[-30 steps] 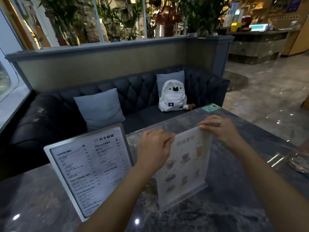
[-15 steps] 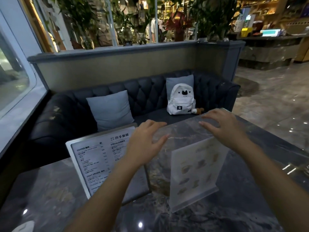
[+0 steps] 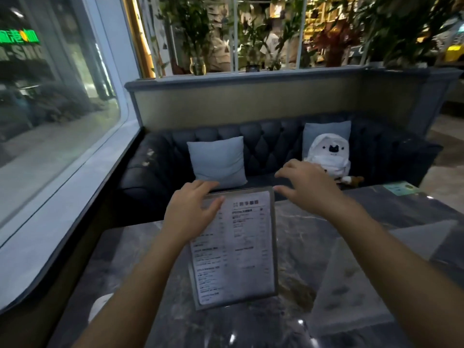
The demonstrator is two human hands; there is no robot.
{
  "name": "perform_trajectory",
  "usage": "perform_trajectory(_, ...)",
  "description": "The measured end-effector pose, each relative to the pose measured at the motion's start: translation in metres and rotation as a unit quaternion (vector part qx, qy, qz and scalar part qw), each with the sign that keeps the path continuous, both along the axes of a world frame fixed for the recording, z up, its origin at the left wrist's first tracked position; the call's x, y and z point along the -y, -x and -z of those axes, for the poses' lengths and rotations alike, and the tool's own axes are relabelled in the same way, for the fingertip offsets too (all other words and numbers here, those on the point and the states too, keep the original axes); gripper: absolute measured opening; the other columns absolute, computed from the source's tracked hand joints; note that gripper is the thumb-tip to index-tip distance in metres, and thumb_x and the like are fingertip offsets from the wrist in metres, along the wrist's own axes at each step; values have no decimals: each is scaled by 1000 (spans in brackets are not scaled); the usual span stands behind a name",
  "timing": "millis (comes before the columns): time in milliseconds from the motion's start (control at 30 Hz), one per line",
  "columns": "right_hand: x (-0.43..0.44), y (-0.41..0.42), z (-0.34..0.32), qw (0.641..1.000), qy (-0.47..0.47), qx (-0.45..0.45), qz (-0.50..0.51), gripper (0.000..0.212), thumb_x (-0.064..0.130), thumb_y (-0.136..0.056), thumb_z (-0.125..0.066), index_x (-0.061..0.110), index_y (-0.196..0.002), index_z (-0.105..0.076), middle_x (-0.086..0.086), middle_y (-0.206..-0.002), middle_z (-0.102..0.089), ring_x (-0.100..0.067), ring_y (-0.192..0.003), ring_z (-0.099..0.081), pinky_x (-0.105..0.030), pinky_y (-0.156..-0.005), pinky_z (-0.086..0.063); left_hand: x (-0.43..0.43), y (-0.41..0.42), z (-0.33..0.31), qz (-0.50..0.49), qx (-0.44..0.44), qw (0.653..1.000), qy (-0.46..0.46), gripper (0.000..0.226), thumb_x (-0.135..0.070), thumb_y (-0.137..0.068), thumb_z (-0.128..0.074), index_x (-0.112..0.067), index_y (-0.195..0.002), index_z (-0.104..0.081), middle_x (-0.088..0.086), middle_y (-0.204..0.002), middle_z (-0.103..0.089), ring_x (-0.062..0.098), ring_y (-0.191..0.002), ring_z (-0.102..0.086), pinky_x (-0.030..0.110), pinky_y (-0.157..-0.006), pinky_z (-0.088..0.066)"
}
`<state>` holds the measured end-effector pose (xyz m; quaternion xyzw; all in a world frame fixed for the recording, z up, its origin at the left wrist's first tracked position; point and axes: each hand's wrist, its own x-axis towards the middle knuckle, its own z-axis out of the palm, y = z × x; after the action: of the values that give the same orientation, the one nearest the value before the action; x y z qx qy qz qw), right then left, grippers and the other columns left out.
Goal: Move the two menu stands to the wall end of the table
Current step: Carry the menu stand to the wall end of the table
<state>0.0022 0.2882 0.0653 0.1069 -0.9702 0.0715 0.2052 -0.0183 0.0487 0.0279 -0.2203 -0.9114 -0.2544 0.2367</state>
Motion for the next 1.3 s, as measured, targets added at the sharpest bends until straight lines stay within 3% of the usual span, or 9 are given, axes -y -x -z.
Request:
perform_trajectory(333,55,32,38,998,-15,-14,59,35,31,-89,-49,11,-117,-52,-11,-116,-57,-29,-105,-51,-39,-85,-36,40,13,20,-45,6,999,-11,36,-29,-85,-58,-15,-118,-57,8,-114,-60,25,-106,-51,41,-91,-44)
perform_trajectory(467,53,33,58,992,100,7,78,45,25,-89,-50,6,-129,-41,-18,-127,-50,-33,-113,-45,-41,-91,-37,41,22,36,-44,42,996,-66,44,-27,-84,-59,-15,-126,-49,7,-121,-56,24,-113,-49,39,-96,-42)
perform_trajectory(600,52,27,78,959,261,-37,101,53,26,-89,-51,3,-134,-33,-20,-133,-44,-34,-119,-41,-41,-97,-36,37,25,54,-64,95,973,-199,59,-28,-83,-62,-12,-134,-34,10,-130,-49,22,-118,-46,43,-101,-42)
perform_trajectory(733,47,28,102,918,373,-4,133,54,32,-89,-51,7,-134,-33,-17,-135,-45,-30,-121,-44,-41,-101,-37,36,23,75,-54,156,946,-279,49,-28,-83,-62,-14,-125,-41,4,-116,-55,20,-108,-54,24,-83,-47)
perform_trajectory(833,46,25,121,884,446,31,134,45,40,-88,-49,16,-126,-39,-10,-122,-57,-25,-107,-55,-48,-91,-48,39,18,92,-71,176,925,-328,44,-29,-86,-58,-14,-124,-42,4,-113,-57,18,-99,-58,31,-80,-51)
perform_trajectory(967,46,17,151,877,457,45,139,33,51,-87,-41,33,-115,-42,2,-112,-58,-18,-96,-57,-41,-76,-51,43,7,113,-51,156,928,-336,25,-20,-89,-52,-21,-115,-50,-9,-98,-62,-5,-85,-60,11,-65,-48)
perform_trajectory(1033,46,15,164,861,485,60,138,26,52,-87,-38,35,-107,-44,4,-104,-59,-15,-89,-59,-35,-67,-50,44,4,122,-52,160,925,-341,23,-17,-90,-51,-22,-113,-52,-12,-94,-62,-11,-85,-58,12,-65,-49)
perform_trajectory(1200,44,11,187,825,542,48,151,17,42,-91,-40,30,-93,-51,7,-85,-57,-4,-77,-54,-23,-55,-39,44,-1,142,-37,174,915,-362,23,-13,-91,-49,-34,-99,-54,-15,-91,-63,-9,-86,-60,7,-66,-49)
perform_trajectory(1300,44,12,194,792,591,35,150,19,33,-92,-44,24,-82,-57,1,-82,-59,-8,-74,-55,-24,-56,-39,44,-1,154,-54,211,890,-400,19,-17,-92,-48,-33,-98,-55,-8,-93,-66,3,-89,-63,17,-69,-52)
